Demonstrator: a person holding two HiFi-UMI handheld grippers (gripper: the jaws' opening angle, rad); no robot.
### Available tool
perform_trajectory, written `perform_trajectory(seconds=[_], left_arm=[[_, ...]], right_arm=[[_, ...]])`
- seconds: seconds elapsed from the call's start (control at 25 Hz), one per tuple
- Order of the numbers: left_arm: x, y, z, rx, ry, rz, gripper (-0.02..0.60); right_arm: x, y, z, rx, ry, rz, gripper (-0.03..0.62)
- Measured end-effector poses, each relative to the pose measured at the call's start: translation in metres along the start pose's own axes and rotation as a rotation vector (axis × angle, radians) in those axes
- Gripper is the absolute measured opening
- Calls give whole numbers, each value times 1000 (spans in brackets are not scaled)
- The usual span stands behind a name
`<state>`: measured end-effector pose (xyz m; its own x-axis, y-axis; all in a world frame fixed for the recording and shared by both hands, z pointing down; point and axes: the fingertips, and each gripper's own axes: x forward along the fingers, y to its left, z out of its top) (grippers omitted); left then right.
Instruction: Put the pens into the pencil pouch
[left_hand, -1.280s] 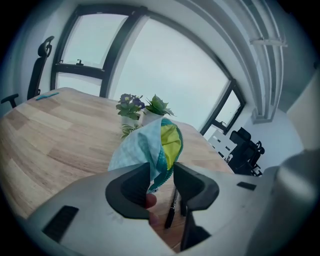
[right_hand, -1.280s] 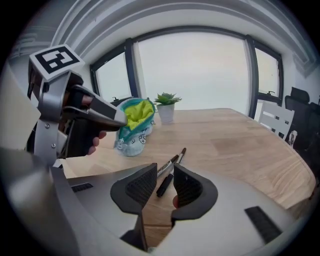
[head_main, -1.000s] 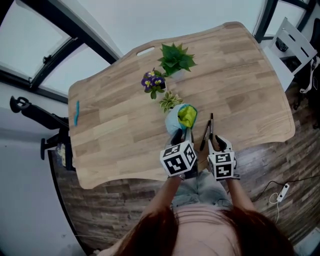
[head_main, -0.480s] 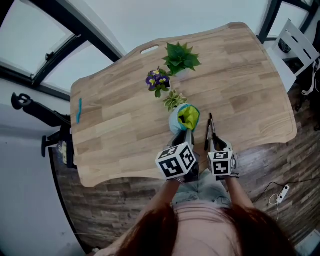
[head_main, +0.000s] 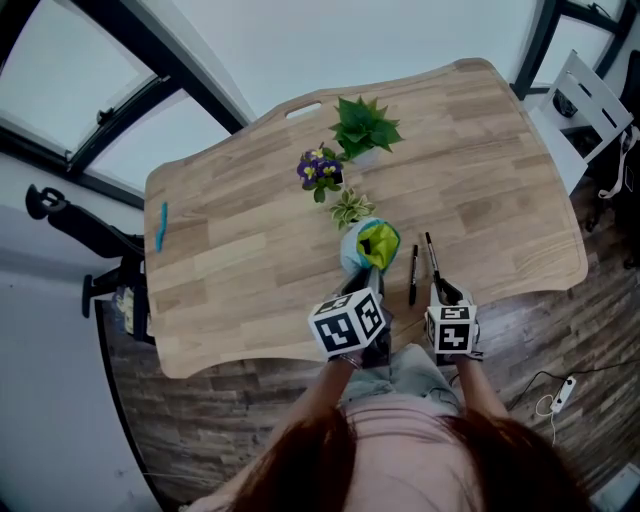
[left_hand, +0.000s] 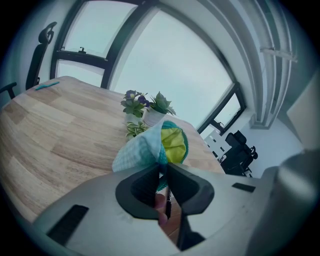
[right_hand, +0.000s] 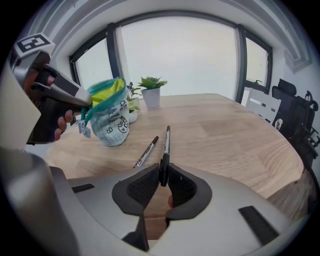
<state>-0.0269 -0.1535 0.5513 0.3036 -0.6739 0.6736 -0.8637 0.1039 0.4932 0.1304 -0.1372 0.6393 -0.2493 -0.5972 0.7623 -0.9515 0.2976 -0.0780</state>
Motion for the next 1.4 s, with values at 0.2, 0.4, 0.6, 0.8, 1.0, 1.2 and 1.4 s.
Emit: perform_trajectory(seconds=[0.2,0.4,0.6,0.8,1.0,1.2,1.4], left_arm=[[0,0,3,5,20,-12,39],[-2,-4,12,22,21,-36,38],[-4,-4,18,53,24,-54,38],[-7,-6,20,82,37,-79,38],[-10,-5,27,137,36,-84,38],[-13,0,32,164,33,-73,38],[-15,1,34,187,22,-74,38]], right_arm=[[-15,-2,16,-22,-27,10,51],[-28,-4,32,-54,-46,33,51],[-42,1,48,-69,-67,78,51],[-55,9,66,-123,-93,126,51],[-68,15,81,-162,-108,167,51],[-82,23,98,-222,-116,227,51],[-93,34,114,-291,-107,290,51]])
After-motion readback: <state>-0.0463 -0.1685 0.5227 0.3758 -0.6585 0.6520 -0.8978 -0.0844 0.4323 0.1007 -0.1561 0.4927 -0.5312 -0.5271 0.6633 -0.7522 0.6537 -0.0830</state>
